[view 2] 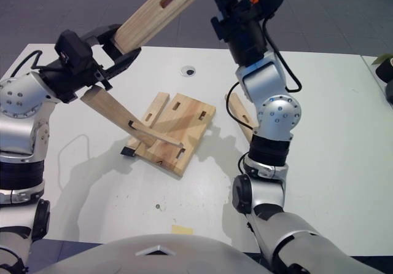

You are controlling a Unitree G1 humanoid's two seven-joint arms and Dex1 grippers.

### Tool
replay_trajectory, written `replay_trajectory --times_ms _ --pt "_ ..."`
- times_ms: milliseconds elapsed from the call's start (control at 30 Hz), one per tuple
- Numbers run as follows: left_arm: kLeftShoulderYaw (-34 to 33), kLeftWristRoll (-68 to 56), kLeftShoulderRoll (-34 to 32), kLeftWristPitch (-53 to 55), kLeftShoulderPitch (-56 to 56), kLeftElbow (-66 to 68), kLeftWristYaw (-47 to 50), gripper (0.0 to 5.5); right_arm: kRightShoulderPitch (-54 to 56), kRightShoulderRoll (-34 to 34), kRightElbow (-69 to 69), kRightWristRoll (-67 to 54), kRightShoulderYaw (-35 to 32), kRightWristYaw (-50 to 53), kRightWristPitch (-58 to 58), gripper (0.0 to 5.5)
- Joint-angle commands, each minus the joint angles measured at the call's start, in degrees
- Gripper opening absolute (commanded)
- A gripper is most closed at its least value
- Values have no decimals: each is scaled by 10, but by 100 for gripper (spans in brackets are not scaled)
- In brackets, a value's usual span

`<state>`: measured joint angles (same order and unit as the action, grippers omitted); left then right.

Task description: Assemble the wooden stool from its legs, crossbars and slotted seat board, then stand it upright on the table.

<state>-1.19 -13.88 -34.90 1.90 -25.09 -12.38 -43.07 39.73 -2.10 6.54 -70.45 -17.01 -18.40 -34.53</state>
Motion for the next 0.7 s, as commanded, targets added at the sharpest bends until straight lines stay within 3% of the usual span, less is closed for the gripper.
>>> replay_trajectory --times_ms 33,467,700 --pt "8 -6 -2 9 6 -10 -14 204 -4 -14 22 -22 2 -23 -12 391" --pt "13 -7 -2 11 -2 -28 -22 204 -13 -25 22 39 22 -25 13 179" --pt "17 3 -3 -1 5 -25 -24 204 -31 -19 35 27 19 -20 16 109"
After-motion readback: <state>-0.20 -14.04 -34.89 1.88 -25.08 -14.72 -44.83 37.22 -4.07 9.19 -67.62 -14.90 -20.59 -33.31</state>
